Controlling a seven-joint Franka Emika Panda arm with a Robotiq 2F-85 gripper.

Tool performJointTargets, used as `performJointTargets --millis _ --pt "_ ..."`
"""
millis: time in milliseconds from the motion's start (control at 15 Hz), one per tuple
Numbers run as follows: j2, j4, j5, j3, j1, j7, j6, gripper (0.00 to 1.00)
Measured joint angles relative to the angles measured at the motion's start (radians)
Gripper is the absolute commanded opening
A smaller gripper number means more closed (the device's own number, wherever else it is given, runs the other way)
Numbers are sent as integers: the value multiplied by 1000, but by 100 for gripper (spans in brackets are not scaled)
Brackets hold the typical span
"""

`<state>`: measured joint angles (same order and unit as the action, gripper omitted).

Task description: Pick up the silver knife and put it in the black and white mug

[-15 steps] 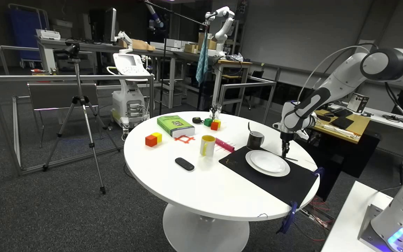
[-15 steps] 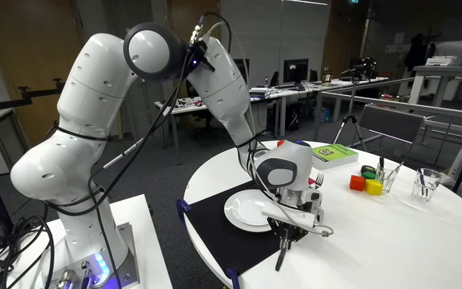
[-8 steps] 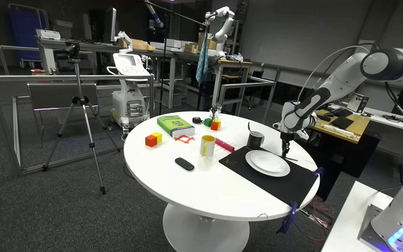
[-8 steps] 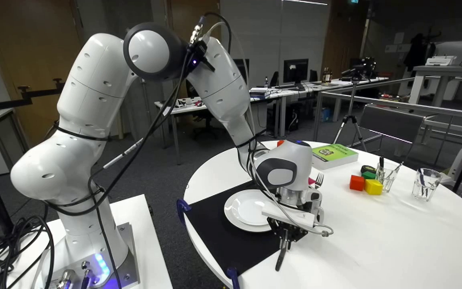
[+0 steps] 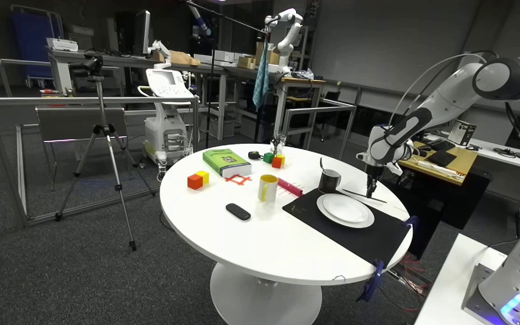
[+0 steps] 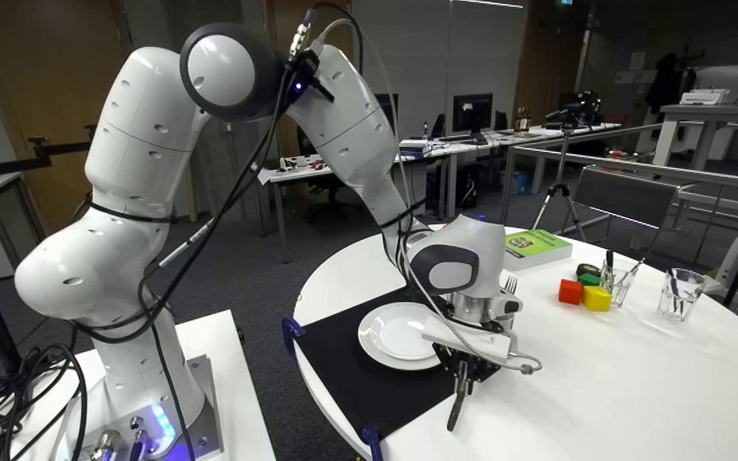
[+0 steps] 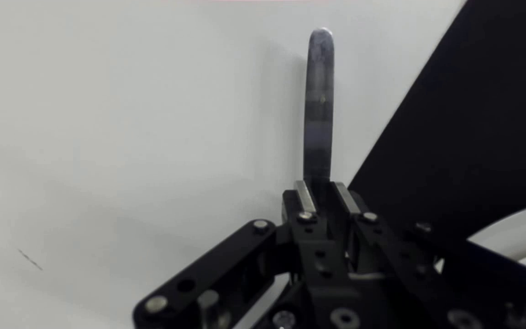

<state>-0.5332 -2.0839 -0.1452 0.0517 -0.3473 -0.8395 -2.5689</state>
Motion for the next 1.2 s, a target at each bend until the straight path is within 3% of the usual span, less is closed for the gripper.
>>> performJointTargets --millis 1200 --pt "200 -83 164 1 -36 -122 -21 4"
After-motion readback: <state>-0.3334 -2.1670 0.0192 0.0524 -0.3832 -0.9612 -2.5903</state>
